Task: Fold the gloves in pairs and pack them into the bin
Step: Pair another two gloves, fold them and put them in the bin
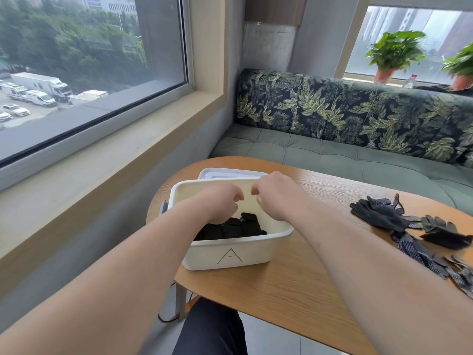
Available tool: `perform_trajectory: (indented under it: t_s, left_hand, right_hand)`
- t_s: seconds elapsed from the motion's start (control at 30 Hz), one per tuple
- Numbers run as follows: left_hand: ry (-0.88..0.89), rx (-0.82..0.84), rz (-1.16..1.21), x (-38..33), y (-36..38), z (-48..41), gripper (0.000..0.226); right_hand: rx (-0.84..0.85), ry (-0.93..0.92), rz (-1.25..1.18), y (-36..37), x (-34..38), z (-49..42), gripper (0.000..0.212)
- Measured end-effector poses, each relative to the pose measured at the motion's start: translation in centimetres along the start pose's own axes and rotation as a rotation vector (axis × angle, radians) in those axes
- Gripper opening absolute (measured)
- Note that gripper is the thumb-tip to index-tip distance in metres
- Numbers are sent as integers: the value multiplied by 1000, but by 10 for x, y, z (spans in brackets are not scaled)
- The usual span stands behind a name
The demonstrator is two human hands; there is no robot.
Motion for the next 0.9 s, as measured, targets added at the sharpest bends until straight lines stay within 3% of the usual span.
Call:
perform_trajectory:
  t_s: [0.2,0.57,0.9]
  left_hand:
    - [130,-45,-42,-48,11,1,50]
    - [524,-58,-171,-158,89,-4,52]
    - [574,100,-245,-197,193,-13,50]
  right_hand:
    - [-75,83,42,-15,-39,28,43]
    - [121,302,67,52,-128,111,57]
    - [278,446,47,131,-177,188,58]
Point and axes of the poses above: each hand's wrist, its own z-axis away from the middle knuckle, its own y-axis out of the palm, x = y × z, the point moved 6 cm from there along -z, towards the middle knuckle, and after that the axes turned 14 degrees about z, right-handed, at the moved point
